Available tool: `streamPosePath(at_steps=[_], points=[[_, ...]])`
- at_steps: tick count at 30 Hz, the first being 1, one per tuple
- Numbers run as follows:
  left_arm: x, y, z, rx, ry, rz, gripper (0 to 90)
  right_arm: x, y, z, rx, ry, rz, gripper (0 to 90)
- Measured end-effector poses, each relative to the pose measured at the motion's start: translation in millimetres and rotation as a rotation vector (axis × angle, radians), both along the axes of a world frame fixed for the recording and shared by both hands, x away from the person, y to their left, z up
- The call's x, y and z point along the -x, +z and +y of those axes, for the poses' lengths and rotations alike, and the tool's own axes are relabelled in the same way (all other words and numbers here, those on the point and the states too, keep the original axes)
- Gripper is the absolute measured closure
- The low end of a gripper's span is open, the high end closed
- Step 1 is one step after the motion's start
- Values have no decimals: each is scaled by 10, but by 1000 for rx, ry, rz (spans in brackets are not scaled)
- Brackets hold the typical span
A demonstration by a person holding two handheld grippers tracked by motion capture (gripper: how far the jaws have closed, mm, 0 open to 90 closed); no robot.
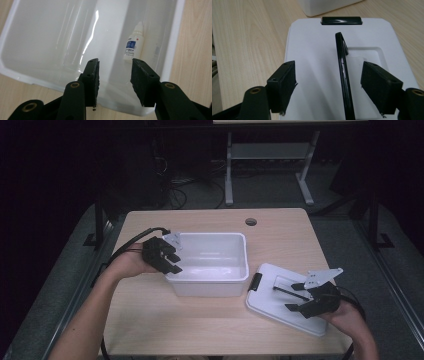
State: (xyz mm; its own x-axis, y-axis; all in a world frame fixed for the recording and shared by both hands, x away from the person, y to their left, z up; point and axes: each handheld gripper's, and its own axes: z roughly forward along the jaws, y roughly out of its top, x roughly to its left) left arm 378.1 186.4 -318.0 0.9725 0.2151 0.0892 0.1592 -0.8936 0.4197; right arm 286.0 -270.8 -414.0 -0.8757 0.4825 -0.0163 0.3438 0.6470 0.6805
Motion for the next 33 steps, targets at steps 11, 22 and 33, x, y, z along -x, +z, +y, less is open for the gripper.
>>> streamPosePath(at_steps=[11,22,33], points=[[265,205,110,8,-11,-33,561,14,21,24,14,0,-4,275],[550,302,234,-3,-19,-64,539,27,39,41,25,2,-6,275],[828,185,342,-15,-25,-60,525,43,61,82,44,8,-16,276]])
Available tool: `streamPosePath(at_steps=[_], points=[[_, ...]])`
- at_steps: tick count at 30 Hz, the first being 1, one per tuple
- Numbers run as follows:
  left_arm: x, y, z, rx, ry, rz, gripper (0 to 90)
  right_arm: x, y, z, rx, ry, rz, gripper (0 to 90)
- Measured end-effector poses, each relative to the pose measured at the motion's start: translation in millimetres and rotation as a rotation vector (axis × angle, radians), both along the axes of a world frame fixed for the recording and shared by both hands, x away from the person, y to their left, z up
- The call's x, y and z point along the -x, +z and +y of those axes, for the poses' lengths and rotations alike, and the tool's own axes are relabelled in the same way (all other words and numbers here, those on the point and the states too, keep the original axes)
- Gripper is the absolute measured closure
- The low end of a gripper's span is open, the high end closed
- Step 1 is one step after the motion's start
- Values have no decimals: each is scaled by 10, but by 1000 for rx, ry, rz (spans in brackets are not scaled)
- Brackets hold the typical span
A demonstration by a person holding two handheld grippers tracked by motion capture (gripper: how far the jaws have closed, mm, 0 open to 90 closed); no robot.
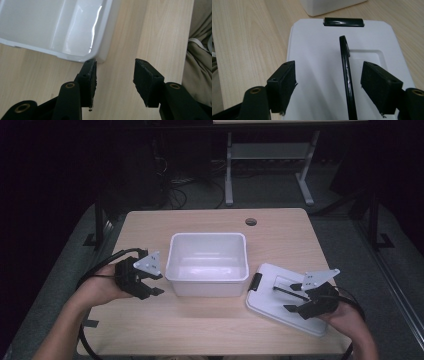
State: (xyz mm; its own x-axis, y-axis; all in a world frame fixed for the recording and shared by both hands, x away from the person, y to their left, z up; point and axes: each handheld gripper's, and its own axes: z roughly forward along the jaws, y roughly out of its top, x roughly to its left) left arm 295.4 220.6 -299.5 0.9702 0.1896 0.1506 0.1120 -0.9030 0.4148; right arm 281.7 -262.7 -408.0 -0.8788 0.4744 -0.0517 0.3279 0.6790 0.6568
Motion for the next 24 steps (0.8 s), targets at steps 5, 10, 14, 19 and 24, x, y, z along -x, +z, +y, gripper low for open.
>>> streamPosePath(at_steps=[5,10,14,19,24], points=[[72,-124,18,0,-1,14,514,1,-3,-4,7,-6,-2,276],[134,-231,29,6,-3,21,507,-2,-4,-4,14,-6,-1,276],[177,-295,32,12,-6,22,503,2,-1,-8,11,-9,-6,276],[215,-400,34,16,-1,19,492,2,-12,3,20,-8,-2,276],[239,-500,29,18,2,22,486,-2,-25,20,31,-7,1,276]])
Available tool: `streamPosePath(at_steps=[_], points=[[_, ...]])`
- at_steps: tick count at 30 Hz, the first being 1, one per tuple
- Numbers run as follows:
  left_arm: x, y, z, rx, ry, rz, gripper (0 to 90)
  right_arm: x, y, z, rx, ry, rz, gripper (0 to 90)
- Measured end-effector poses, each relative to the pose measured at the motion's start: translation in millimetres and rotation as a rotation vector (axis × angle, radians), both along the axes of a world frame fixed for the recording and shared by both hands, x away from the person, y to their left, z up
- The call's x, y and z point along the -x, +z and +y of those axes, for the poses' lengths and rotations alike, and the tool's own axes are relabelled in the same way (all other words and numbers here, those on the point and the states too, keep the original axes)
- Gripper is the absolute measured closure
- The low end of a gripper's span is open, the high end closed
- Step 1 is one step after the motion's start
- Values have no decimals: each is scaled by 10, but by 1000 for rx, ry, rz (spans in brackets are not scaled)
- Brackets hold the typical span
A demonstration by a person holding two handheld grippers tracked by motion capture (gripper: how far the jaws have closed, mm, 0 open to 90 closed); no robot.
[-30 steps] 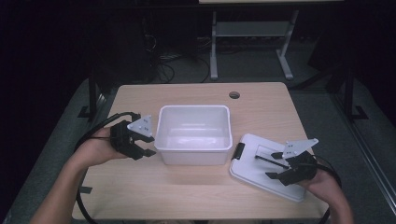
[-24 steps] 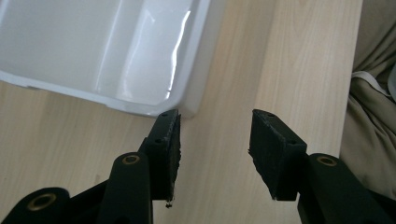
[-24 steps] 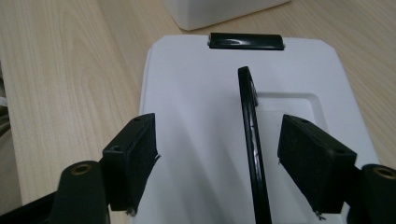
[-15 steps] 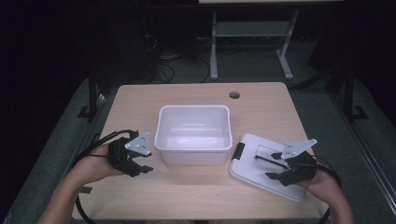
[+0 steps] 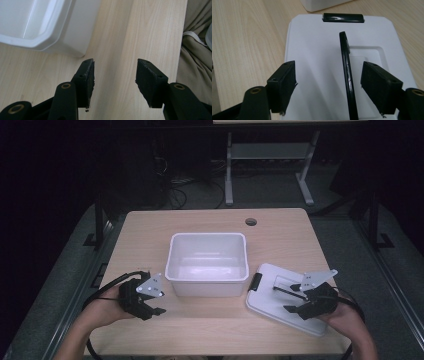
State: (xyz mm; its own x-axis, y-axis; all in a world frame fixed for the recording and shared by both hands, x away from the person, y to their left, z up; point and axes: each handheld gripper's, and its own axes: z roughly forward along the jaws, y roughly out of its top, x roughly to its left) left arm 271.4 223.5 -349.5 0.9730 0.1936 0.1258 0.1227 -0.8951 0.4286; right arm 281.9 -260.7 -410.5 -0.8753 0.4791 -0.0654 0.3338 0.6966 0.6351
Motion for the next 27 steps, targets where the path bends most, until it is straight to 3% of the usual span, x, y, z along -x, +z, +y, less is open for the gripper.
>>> streamPosePath(at_steps=[15,27], points=[[62,-382,-35,-1,3,35,463,-7,-17,29,10,-7,8,277],[80,-460,10,13,24,27,447,-1,-56,54,20,-5,20,278]])
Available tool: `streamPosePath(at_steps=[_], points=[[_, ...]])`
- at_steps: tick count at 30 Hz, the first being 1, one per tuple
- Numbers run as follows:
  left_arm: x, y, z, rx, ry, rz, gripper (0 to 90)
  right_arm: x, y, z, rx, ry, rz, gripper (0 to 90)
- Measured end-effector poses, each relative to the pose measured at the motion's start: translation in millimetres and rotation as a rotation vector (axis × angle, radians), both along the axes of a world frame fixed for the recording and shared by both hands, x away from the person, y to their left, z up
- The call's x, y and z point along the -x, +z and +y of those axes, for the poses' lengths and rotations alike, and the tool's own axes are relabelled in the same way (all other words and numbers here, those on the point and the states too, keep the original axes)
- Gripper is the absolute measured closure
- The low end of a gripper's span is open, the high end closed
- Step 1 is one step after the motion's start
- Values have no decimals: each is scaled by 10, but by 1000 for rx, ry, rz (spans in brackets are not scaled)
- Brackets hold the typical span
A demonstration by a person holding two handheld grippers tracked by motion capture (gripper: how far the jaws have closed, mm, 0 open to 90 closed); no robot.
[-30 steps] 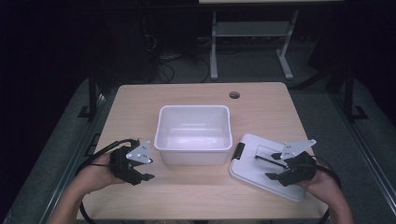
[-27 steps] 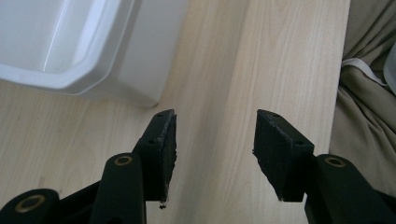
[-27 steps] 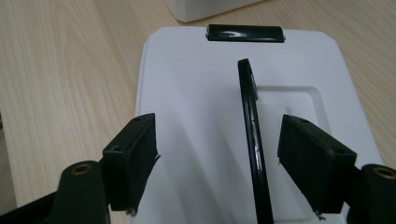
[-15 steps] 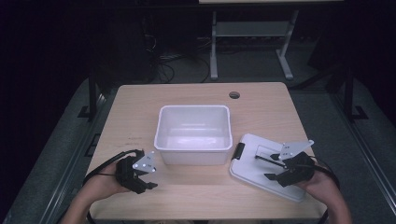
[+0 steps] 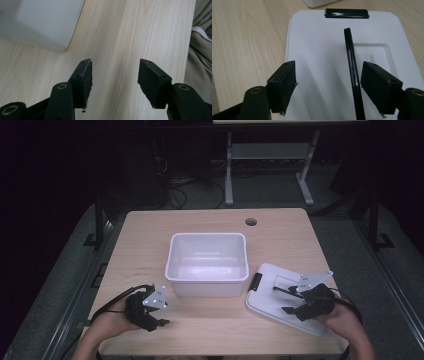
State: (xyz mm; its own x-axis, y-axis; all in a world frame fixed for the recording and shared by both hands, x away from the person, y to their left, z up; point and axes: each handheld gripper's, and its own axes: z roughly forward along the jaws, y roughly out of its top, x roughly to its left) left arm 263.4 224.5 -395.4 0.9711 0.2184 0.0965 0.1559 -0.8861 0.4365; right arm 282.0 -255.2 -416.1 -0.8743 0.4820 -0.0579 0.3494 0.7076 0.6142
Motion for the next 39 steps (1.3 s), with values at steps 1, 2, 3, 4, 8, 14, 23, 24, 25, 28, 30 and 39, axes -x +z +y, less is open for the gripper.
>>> streamPosePath(at_steps=[1,2,3,4,8,14,23,24,25,28,30,39], points=[[2,-10,7,0,0,3,446,3,0,1,-1,-1,2,278],[5,-20,10,2,3,3,447,4,0,1,0,-2,3,278],[7,-26,12,4,2,4,447,4,1,0,1,-2,4,278],[11,-36,14,9,1,4,447,6,1,0,2,-3,4,278],[22,-66,21,19,0,4,447,12,-1,0,4,-5,5,280],[50,-95,16,35,-2,-2,447,21,-9,-21,6,-11,6,286],[76,-131,36,55,2,-17,449,8,-5,-36,24,-23,12,314],[82,-134,38,59,1,-16,449,2,1,-36,31,-24,14,320],[88,-134,38,61,2,-18,449,-6,6,-35,35,-30,16,321],[95,-138,34,60,0,-11,449,-24,26,-33,46,-37,17,348],[100,-139,43,62,3,-17,449,-38,36,-31,53,-32,12,380],[103,-136,82,65,11,-18,450,-112,53,-27,82,-16,11,566]])
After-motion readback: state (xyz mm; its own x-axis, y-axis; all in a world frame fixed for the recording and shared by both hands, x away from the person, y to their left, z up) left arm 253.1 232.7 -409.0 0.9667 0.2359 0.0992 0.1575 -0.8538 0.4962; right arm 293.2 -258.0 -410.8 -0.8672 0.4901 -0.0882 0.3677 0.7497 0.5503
